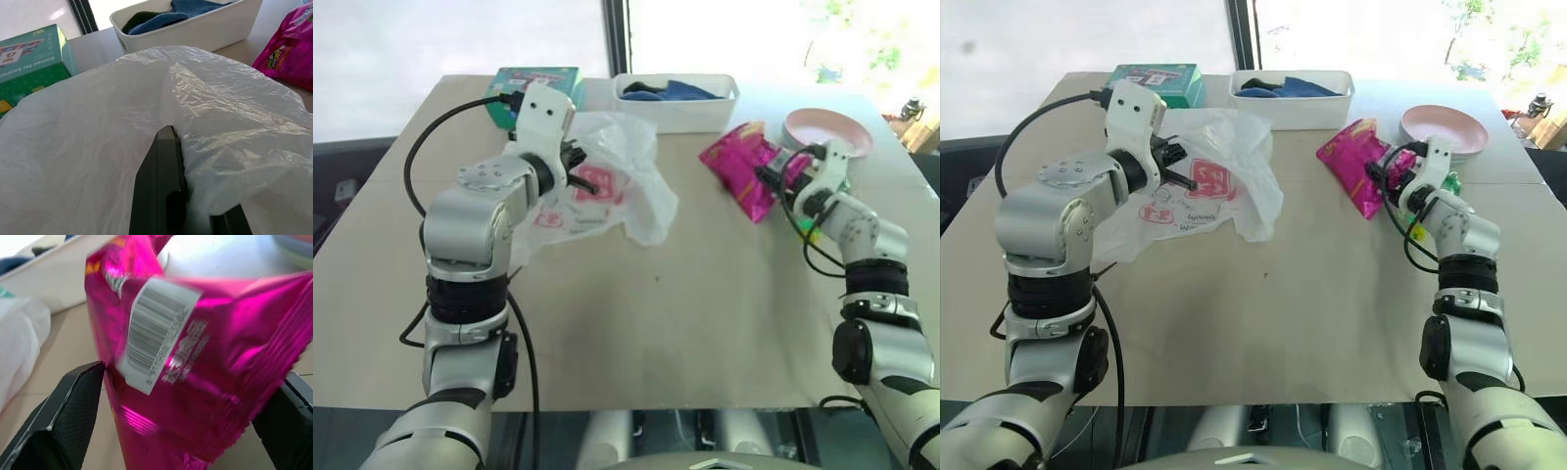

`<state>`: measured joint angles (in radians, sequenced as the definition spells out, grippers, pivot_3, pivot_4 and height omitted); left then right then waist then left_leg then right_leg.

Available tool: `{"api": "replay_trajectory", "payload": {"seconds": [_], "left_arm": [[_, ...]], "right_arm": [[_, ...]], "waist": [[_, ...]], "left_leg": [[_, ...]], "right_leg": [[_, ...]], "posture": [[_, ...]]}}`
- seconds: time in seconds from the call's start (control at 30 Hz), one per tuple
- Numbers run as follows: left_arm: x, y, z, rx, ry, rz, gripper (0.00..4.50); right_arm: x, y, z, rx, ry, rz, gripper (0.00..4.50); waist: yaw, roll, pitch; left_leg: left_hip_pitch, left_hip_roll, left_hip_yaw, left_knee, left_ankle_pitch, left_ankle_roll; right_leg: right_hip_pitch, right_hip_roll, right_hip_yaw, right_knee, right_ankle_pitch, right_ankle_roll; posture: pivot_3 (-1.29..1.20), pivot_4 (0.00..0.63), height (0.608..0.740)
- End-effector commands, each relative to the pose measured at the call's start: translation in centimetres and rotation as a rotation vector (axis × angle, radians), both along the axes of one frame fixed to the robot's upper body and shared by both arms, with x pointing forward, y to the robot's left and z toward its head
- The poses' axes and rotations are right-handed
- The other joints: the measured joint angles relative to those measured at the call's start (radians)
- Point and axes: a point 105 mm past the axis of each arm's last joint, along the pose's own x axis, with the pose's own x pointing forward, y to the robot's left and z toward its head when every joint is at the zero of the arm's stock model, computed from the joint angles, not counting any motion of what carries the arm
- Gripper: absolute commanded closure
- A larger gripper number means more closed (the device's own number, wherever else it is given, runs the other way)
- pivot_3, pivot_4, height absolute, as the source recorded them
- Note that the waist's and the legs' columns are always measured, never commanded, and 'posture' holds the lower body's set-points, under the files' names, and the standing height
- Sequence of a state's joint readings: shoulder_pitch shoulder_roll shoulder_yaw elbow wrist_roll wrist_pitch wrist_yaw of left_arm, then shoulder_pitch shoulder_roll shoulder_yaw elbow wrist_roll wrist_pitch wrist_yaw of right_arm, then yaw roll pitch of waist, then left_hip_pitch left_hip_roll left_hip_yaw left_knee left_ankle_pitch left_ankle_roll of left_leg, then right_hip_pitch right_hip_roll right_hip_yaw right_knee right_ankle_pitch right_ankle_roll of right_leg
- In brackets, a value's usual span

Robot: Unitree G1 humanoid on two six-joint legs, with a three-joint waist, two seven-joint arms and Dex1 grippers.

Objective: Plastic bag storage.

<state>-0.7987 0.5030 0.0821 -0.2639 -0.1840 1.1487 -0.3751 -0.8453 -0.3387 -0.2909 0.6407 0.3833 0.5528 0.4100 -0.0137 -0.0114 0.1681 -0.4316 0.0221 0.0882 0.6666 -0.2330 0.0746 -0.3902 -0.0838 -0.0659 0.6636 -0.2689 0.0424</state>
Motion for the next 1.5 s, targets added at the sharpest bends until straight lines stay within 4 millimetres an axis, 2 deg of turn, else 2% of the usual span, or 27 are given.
{"api": "replay_trajectory", "payload": {"seconds": [0.03, 0.07, 0.2, 0.33, 0.57, 0.7, 0.73, 0.83, 0.9, 1.0, 1.1, 1.23, 1.37, 1.5], "left_arm": [[-0.6, 0.2, 1.5, -0.009, -0.066, 0.004, 4.50], [-0.7, 0.2, 1.5, -0.010, -0.067, 0.005, 4.50], [-0.6, 0.5, 1.6, -0.027, -0.065, 0.019, 4.50], [-0.6, 0.2, 1.8, -0.042, -0.063, 0.014, 4.50], [0.0, -0.2, 2.3, -0.093, -0.045, 0.022, 4.50], [0.8, -0.3, 2.7, -0.126, -0.023, 0.037, 4.50], [0.9, -0.2, 2.7, -0.128, -0.020, 0.040, 4.50], [1.6, -0.3, 3.0, -0.128, -0.015, 0.046, 4.50], [2.0, -0.3, 3.3, -0.134, -0.013, 0.053, 4.50], [2.6, -0.7, 3.5, -0.135, -0.012, 0.056, 4.50], [3.0, -1.9, 4.2, -0.133, -0.023, 0.037, 4.50], [3.1, -3.2, 5.0, -0.121, -0.038, 0.017, 4.50], [2.0, -4.8, 6.4, -0.143, -0.067, -0.069, 4.50], [0.7, -5.6, 6.6, -0.155, -0.063, -0.158, 4.50]], "right_arm": [[0.8, 0.8, 1.2, -0.055, -0.082, -0.002, 0.52], [0.8, 1.1, 1.4, -0.051, -0.101, 0.011, 0.74], [0.5, 1.6, 2.6, -0.031, -0.170, 0.039, 2.84], [-0.6, 2.0, 4.1, -0.022, -0.230, 0.085, 4.42], [-5.4, 3.6, 6.8, -0.020, -0.302, 0.230, 4.42], [-11.0, 3.8, 8.0, -0.019, -0.315, 0.345, 4.42], [-11.8, 3.8, 8.1, -0.021, -0.311, 0.359, 4.42], [-16.5, 3.9, 8.2, -0.030, -0.309, 0.490, 4.42], [-20.4, 4.7, 8.1, -0.005, -0.295, 0.650, 4.42], [-23.2, 5.8, 7.9, 0.032, -0.242, 0.778, 4.42], [-23.6, 7.6, 6.8, -0.034, -0.171, 0.855, 4.42], [-22.7, 9.6, 5.6, -0.093, -0.099, 0.912, 4.42], [-19.8, 11.2, 3.6, -0.170, -0.018, 0.882, 4.42], [-15.9, 11.3, 3.0, -0.120, 0.030, 0.710, 4.42]], "waist": [[-0.001, 0.000, 0.000], [-0.001, 0.000, 0.000], [0.000, 0.000, 0.000], [0.000, 0.000, 0.000], [0.003, 0.000, 0.000], [0.011, 0.001, 0.000], [0.011, 0.001, 0.000], [0.019, 0.000, 0.001], [0.026, 0.000, 0.001], [0.025, -0.001, 0.001], [0.024, -0.002, 0.002], [0.024, -0.003, 0.002], [0.027, -0.005, 0.003], [0.027, -0.006, 0.003]], "left_leg": [[0.000, 0.000, 0.000, 0.000, 0.000, 0.000], [0.000, 0.000, 0.000, 0.000, 0.000, 0.000], [0.000, 0.000, 0.000, 0.000, 0.000, 0.000], [0.000, 0.000, 0.000, 0.000, 0.000, 0.000], [-0.001, 0.000, -0.001, 0.000, 0.000, 0.000], [-0.001, 0.000, -0.002, 0.000, 0.000, 0.000], [-0.001, 0.000, -0.002, 0.000, 0.000, 0.000], [-0.001, -0.001, -0.002, 0.000, 0.000, 0.000], [-0.001, -0.001, -0.002, 0.000, 0.000, 0.000], [-0.001, 0.000, -0.003, 0.000, 0.000, 0.000], [0.000, 0.000, -0.002, 0.001, 0.000, 0.001], [0.000, 0.001, -0.003, 0.002, 0.000, 0.001], [-0.001, 0.000, -0.003, 0.002, 0.000, 0.001], [-0.003, 0.000, -0.003, 0.002, 0.000, 0.001]], "right_leg": [[0.000, 0.000, 0.000, 0.000, 0.000, 0.000], [0.000, 0.000, 0.000, 0.000, 0.000, 0.000], [0.000, 0.000, -0.001, 0.000, 0.000, 0.000], [-0.001, 0.000, -0.001, 0.000, 0.000, 0.000], [-0.001, -0.002, -0.001, 0.000, 0.000, 0.000], [-0.001, -0.002, -0.001, 0.000, 0.000, 0.000], [0.000, -0.002, -0.001, 0.000, 0.000, 0.000], [0.000, -0.002, -0.001, 0.000, 0.000, 0.000], [0.000, -0.002, -0.002, -0.001, 0.000, 0.000], [0.001, -0.002, -0.002, -0.001, 0.000, 0.000], [0.002, -0.004, -0.001, -0.001, 0.000, 0.000], [0.001, -0.004, -0.001, 0.000, 0.000, 0.000], [0.001, -0.003, -0.001, 0.000, 0.000, 0.000], [0.000, -0.003, -0.002, -0.001, 0.000, 0.000]], "posture": [[0.00, 0.150, 0.740], [0.00, 0.150, 0.740], [0.00, 0.150, 0.740], [0.00, 0.150, 0.740], [0.00, 0.150, 0.740], [0.00, 0.150, 0.740], [0.00, 0.150, 0.740], [0.00, 0.150, 0.740], [0.00, 0.150, 0.740], [0.00, 0.150, 0.740], [0.00, 0.150, 0.740], [0.00, 0.150, 0.740], [0.00, 0.150, 0.740], [0.00, 0.150, 0.740]]}}
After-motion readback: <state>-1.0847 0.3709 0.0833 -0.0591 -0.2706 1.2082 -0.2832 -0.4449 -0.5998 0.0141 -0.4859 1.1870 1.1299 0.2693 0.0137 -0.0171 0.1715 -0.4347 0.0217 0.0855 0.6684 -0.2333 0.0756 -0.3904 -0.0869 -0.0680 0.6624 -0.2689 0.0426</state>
